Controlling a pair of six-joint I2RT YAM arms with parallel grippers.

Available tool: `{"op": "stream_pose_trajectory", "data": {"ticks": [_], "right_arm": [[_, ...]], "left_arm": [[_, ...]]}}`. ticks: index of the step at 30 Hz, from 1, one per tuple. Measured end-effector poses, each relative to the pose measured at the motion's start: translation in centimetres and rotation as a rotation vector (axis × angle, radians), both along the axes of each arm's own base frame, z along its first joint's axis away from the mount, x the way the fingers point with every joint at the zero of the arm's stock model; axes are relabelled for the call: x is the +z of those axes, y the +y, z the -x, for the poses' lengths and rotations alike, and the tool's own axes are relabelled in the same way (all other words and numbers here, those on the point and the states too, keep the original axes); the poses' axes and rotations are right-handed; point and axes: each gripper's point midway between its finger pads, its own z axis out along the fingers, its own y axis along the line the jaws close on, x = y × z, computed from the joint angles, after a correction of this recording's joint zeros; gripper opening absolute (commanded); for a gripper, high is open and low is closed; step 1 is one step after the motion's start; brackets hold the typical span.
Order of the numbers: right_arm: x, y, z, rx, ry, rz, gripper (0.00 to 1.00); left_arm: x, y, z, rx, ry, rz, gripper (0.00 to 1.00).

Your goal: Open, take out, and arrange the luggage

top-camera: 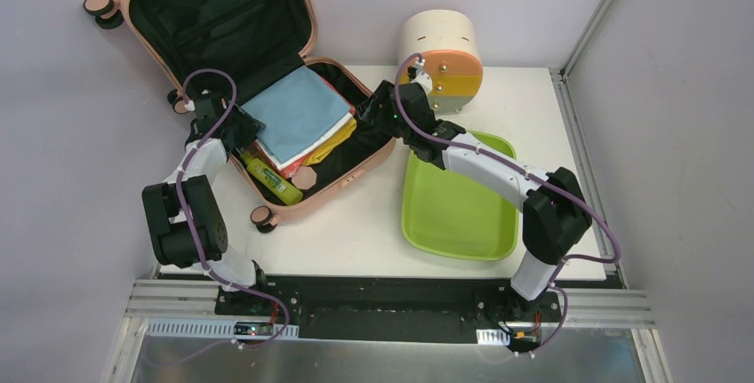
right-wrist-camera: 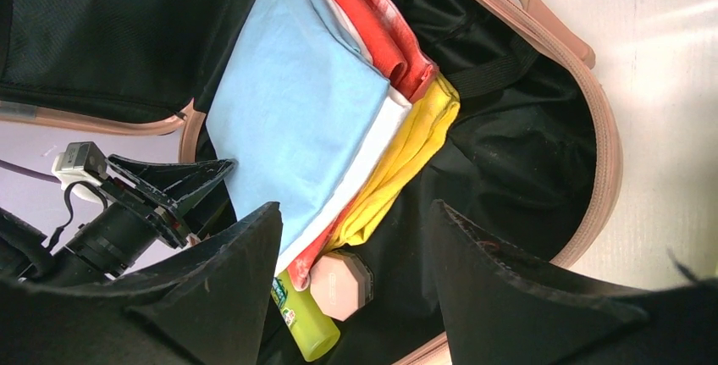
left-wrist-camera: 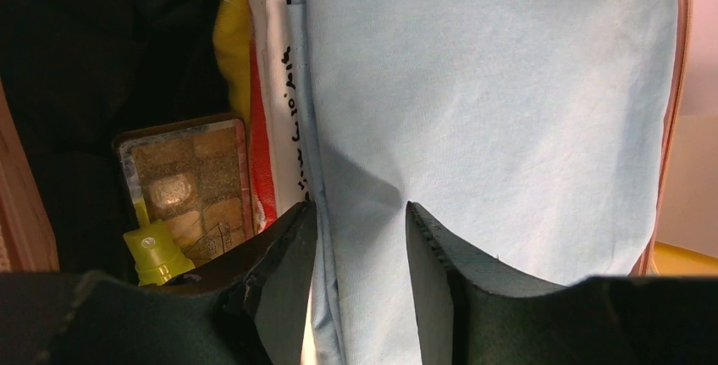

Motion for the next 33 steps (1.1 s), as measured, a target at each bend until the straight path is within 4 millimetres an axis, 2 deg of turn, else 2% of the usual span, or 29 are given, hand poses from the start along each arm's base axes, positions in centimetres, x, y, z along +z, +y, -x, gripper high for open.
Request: {"op": "stream_pose_trajectory", "data": {"ticks": [3, 7, 13, 17, 21, 33], "right_arm": [[-0.1, -0.1, -0.1, 0.009, 0.003, 0.012, 0.69], [0.2, 0.3, -1.2, 0.032, 0.016, 0.042, 0.7], [-0.1, 0.7, -3.4, 0.052, 0.024, 0.089, 0.71], [-1.3, 1.2, -3.8, 0.079, 0.045, 0.119, 0.71], [-1.8, 2.1, -4.2, 0.119, 0.055, 0.136, 0.71], [-1.6, 4.5, -5.9, 0.226, 0.063, 0.091, 0.71]], "left_arm": [[0.0, 0.0, 0.0, -0.001, 0.001, 0.001, 0.43], [0.0, -0.1, 0.0, -0.003, -0.001, 0.005, 0.35], [0.1, -0.3, -0.2, -0.008, -0.002, 0.019, 0.19], [0.1, -0.5, -0.3, -0.013, -0.003, 0.029, 0.01], [0.2, -0.6, -0.3, -0.012, -0.005, 0.042, 0.0], [0.6, -0.7, 0.1, -0.009, -0.002, 0.046, 0.0]]}}
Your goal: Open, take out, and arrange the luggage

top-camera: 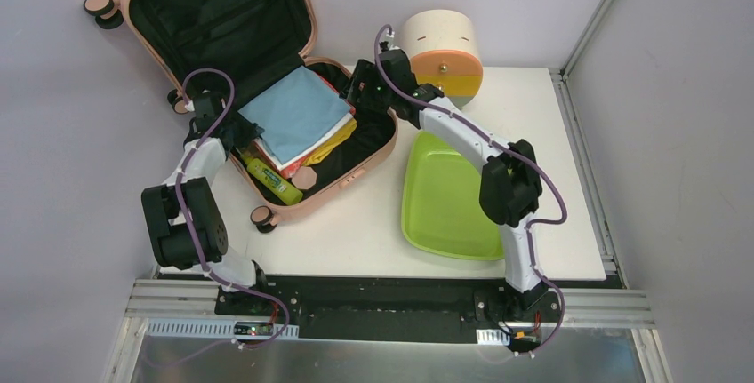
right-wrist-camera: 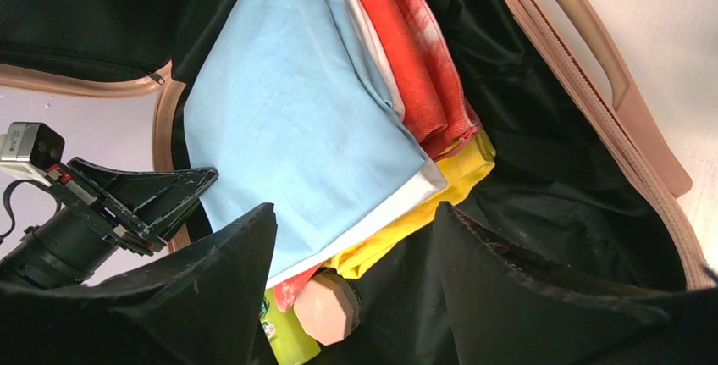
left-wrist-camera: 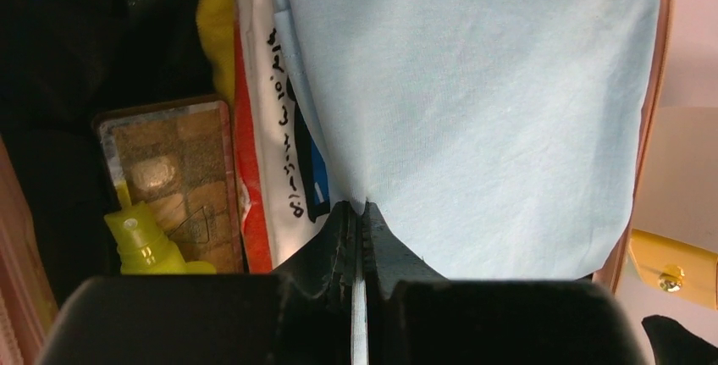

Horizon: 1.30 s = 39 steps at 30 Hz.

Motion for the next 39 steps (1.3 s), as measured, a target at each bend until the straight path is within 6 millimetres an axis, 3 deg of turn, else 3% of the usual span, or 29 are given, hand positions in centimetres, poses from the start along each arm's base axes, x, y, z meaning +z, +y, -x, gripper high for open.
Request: {"op": "stream_pose_trajectory", "data": {"ticks": [8, 18, 27, 39], "right_arm": [[-1.0, 0.3, 0.1, 0.025, 0.022, 0.014, 0.71], [1.2, 3.1, -1.5, 0.09, -0.009, -0.055, 0.68], [-2.4, 4.0, -1.4, 0.091, 0.096, -0.059, 0.65], [-3.6, 6.2, -2.9, 0.053, 0.16, -0.153, 0.63]], "left_arm": [[1.1, 0.2, 0.9, -0.027, 0.037, -0.045, 0.0], [1.1, 1.8, 2.4, -0.032, 0.066, -0.042, 0.0], [1.9, 2.7, 2.4, -0.06, 0.055, -0.034, 0.0], [3.2, 2.1, 0.9, -0.203, 0.006, -0.055, 0.0]]}}
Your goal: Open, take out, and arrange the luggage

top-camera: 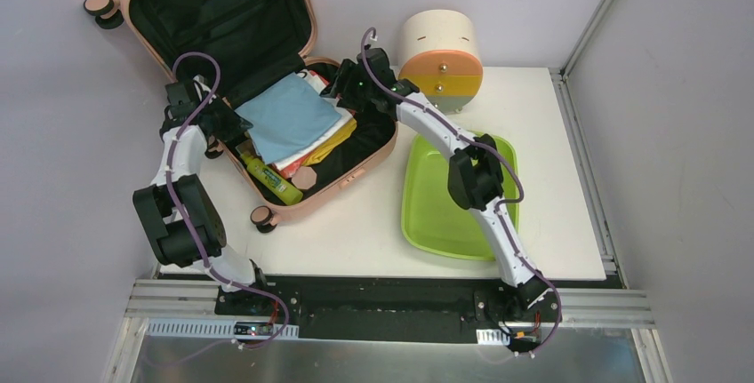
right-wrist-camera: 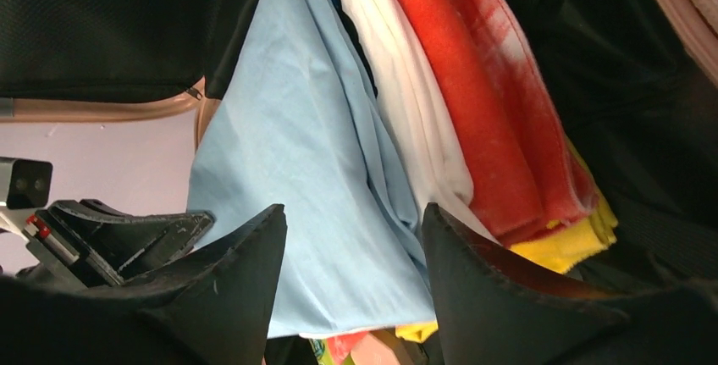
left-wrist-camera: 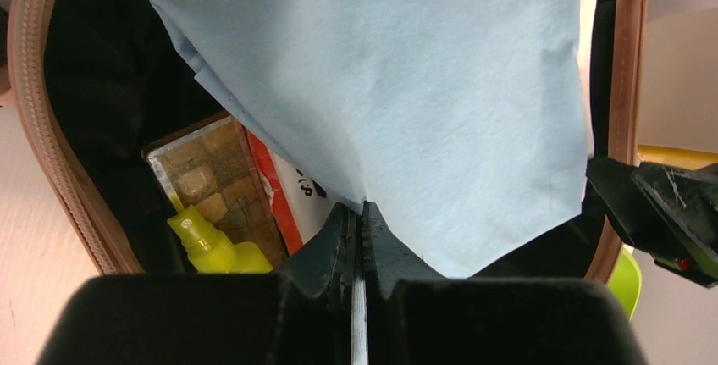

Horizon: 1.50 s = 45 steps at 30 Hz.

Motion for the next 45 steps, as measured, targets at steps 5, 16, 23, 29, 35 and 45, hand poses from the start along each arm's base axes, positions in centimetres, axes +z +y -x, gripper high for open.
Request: {"op": "stream_pose_trajectory", "data": {"ticks": [5, 16, 23, 29, 35, 45], "right_arm": [[-1.4, 1.2, -0.9, -0.009, 0.032, -0.04, 0.62], [-2.3, 2.7, -0.7, 0.025, 0.048, -0.085, 0.55], [-2.9, 3.5, -0.5, 0.038, 0.042, -0.098, 0.49], [-3.0, 4.0, -0.6, 0.042, 0.031, -0.109, 0.28], [-2.5, 4.3, -0.8, 0.053, -0.003, -0.12, 0.0], [-1.3, 4.9, 0.4, 0.124, -0.106, -0.077, 0.0]], "left_arm": [[-0.5, 0.4, 0.3, -0.003, 0.017, -0.006, 0.0], [-0.7, 0.4, 0.5, -0.011, 0.024, -0.013, 0.0], [-0.7, 0.4, 0.5, -0.011, 0.024, -0.013, 0.0], [-0.7, 0.4, 0.5, -0.011, 0.024, -0.012, 0.0], [-0.7, 0.4, 0.5, -0.01, 0.025, -0.012, 0.0], [-0.3, 0.3, 0.8, 0.012, 0.03, 0.008, 0.0]]}}
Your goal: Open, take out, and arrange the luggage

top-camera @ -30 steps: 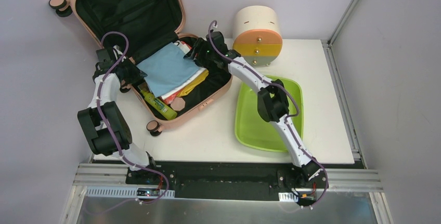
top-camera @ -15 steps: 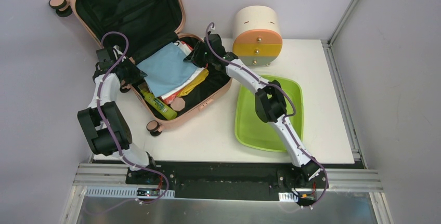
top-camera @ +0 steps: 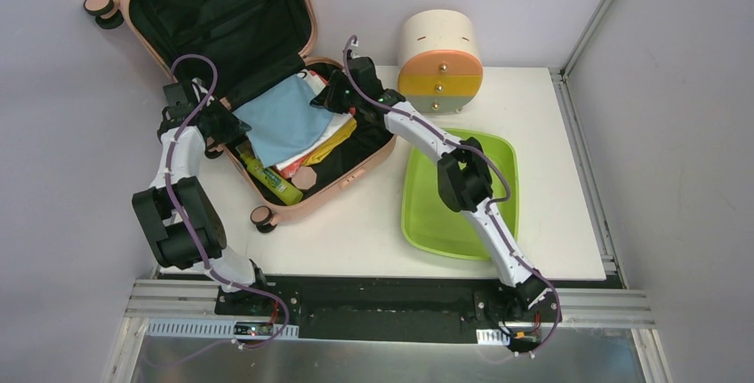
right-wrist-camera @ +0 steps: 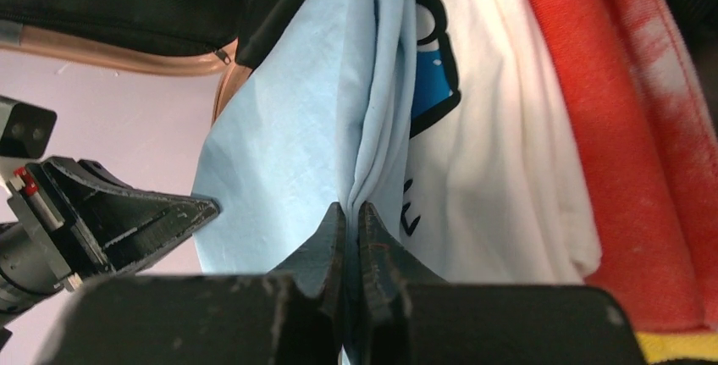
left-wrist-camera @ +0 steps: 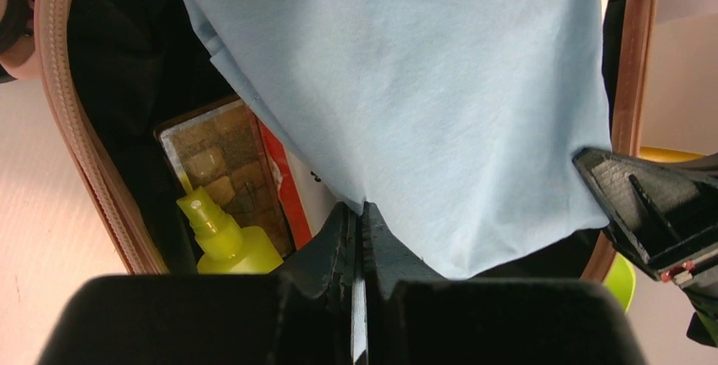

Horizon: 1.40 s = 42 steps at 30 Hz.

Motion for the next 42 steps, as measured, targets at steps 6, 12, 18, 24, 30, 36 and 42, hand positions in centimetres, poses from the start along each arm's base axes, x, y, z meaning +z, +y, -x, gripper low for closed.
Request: {"op": "stream_pose_trajectory", "data": {"ticks": [6, 12, 18, 24, 30, 36, 42], "right_arm": [[2.0, -0.8, 1.5, 0.011, -0.038, 0.035, 0.0], [3.4, -1.8, 2.3, 0.001, -0.052, 0.073, 0.0], [1.1, -5.0, 4.8, -0.027, 0.043, 0.179, 0.07], [-0.1, -5.7, 5.9, -0.02, 0.097, 0.206, 0.34], [1.9, -3.8, 4.1, -0.005, 0.068, 0.157, 0.45], [0.0, -3.7, 3.0, -0.01, 0.083, 0.17, 0.56], [-2.2, -4.2, 2.6, -0.015, 0.114, 0.202, 0.6]], "left_arm": [[1.3, -0.3, 0.6, 0.017, -0.015, 0.011, 0.0], [1.9, -0.8, 1.7, 0.028, -0.014, 0.024, 0.0], [-0.2, -1.4, 3.4, 0.035, 0.067, 0.055, 0.0], [-1.2, -1.8, 4.3, 0.028, 0.108, 0.066, 0.0], [-1.2, -1.7, 4.3, 0.017, 0.105, 0.054, 0.0], [-1.2, -1.7, 4.3, 0.015, 0.105, 0.052, 0.0], [-1.2, -1.7, 4.3, 0.015, 0.105, 0.053, 0.0]]}}
